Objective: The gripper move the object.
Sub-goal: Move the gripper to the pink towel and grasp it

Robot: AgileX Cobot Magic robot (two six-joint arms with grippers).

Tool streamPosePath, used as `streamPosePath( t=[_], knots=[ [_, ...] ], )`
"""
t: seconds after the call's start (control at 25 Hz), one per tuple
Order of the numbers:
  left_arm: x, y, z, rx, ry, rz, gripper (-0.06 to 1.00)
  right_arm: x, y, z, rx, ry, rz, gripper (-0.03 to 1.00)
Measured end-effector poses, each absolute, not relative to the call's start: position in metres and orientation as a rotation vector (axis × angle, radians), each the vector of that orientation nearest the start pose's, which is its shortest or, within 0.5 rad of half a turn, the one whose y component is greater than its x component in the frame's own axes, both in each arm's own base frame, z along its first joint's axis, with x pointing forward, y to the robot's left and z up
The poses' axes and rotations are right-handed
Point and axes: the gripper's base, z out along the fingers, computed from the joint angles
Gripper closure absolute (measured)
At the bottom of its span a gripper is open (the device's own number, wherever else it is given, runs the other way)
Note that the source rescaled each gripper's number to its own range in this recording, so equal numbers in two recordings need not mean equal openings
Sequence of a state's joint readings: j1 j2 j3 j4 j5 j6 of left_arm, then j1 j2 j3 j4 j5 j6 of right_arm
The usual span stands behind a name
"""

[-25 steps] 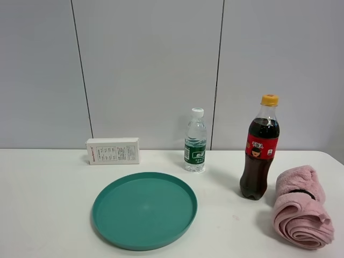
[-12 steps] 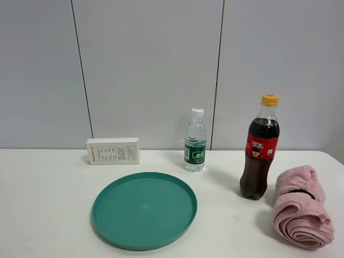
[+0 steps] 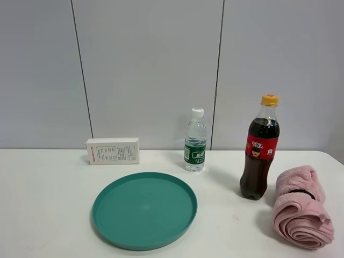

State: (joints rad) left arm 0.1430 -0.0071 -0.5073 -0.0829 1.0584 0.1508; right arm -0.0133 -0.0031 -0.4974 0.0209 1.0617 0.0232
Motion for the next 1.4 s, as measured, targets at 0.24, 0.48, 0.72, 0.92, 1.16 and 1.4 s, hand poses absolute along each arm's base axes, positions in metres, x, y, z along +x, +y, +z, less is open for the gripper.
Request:
streamPosePath(
  t=[0.24,0.48,0.72,0.92,1.16,1.4],
  knots=[
    [-0.006,-0.007,0.28,0.012,2.026,0.087,-0.06,-0.005,0.002,0.276,0.036,2.044,0.031,0.1],
    [-0.006,-0.007,0.28,0.012,2.026,0.087,-0.06,-0.005,0.002,0.276,0.036,2.044,0.035,0.1],
    [-0.006,-0.007,0.28,0.012,2.026,0.087,-0.06,-0.005,0.002,0.276,0.036,2.044,0.04,0.1],
    [-0.006,-0.007,0.28,0.012,2.026,0.087,-0.06,-0.005,0.009,0.29,0.033,1.986,0.137,0.1],
    [-0.006,-0.007,0.28,0.012,2.026,0.087,-0.06,0.031,0.011,0.321,-0.008,2.113,0.148,0.09],
    [-0.006,-0.007,0.28,0.012,2.026,0.087,-0.06,0.102,0.009,0.321,-0.131,2.307,0.085,-0.02]
  ],
)
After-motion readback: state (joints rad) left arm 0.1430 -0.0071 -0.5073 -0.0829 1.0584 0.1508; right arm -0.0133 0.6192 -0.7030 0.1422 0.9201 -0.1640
